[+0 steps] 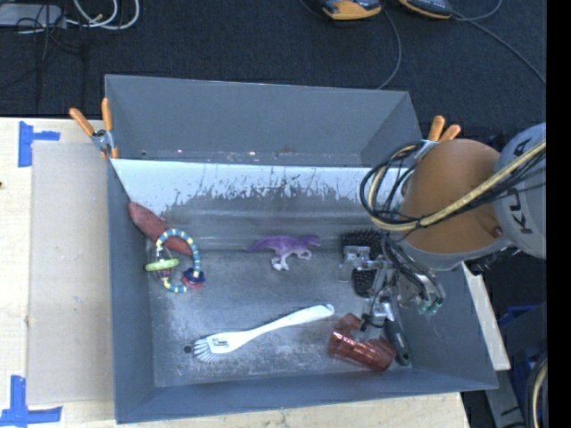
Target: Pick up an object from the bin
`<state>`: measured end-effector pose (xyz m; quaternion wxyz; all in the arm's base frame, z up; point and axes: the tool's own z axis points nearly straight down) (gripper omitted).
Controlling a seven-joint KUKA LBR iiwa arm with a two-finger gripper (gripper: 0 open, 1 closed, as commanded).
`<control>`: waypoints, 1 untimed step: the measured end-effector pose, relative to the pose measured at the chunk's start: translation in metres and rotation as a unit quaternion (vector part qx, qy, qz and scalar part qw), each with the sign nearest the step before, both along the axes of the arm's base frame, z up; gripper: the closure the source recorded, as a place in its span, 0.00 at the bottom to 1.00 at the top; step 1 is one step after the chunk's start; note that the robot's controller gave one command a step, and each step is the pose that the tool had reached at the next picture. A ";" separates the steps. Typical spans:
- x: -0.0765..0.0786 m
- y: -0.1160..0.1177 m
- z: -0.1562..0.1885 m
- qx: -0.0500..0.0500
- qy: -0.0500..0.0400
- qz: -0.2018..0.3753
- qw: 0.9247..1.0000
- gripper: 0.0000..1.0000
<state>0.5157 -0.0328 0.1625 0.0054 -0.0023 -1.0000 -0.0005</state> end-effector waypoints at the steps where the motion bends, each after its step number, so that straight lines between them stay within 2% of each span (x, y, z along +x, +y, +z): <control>1: 0.001 0.000 0.003 0.000 -0.003 0.000 1.000 0.00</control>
Offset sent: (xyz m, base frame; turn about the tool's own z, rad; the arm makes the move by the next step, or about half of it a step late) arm 0.0206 -0.0302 -0.0925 -0.1465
